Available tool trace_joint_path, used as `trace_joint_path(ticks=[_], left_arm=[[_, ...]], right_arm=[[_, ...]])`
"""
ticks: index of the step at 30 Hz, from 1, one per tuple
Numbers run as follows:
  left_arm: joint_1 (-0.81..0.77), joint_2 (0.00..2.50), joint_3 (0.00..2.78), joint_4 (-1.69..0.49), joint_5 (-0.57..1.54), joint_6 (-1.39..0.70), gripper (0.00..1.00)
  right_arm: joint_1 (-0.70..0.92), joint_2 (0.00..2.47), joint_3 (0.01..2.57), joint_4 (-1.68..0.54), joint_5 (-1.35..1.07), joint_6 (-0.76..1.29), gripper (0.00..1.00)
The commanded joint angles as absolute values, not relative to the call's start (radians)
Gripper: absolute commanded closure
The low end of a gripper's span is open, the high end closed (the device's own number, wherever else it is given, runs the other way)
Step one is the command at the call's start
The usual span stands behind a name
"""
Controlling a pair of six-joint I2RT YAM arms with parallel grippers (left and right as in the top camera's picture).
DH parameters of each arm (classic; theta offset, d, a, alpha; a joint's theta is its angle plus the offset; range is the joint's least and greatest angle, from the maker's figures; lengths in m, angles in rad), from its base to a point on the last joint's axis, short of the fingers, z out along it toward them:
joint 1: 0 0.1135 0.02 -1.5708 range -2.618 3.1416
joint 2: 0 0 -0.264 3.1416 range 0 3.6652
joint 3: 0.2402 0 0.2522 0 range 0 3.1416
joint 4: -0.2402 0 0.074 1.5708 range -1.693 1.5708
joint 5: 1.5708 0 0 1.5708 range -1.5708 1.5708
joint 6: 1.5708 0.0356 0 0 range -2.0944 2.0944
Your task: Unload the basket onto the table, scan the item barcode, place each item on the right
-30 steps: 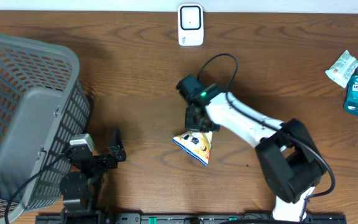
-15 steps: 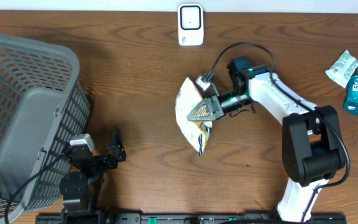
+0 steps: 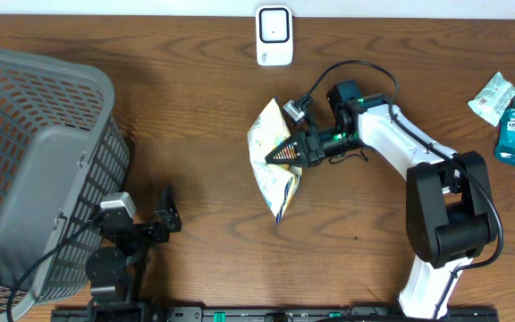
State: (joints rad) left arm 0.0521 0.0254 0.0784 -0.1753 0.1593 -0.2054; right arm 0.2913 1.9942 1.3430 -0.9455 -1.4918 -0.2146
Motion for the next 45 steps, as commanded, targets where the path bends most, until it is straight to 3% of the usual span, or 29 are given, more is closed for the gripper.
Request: trace_joint_path(ticks=[1, 5, 9, 20, 45], left_arm=[[0.055, 0.025, 0.063, -0.2, 0.175, -0.204, 0.0], [0.055, 0.025, 0.063, -0.2, 0.175, -0.204, 0.0], [0.055, 0.025, 0.063, -0.2, 0.176, -0.204, 0.0], [0.055, 0.025, 0.063, -0.2, 0.176, -0.204, 0.0], [0.055, 0.025, 0.063, -0.2, 0.175, -0.204, 0.0]], right_arm=[[0.288, 1.998, 1.333, -0.948, -1.539, -0.62, 0.99], [0.297, 1.998, 1.319, -0.977, -1.536, -0.996, 0.99], [0.308, 1.998, 1.319, -0.947, -1.562, -1.138, 0.99], [0.312, 1.995, 1.322, -0.691, -1.562, -1.112, 0.99], [0.282, 1.979, 1.322, -0.81, -1.562, -0.88, 0.99]])
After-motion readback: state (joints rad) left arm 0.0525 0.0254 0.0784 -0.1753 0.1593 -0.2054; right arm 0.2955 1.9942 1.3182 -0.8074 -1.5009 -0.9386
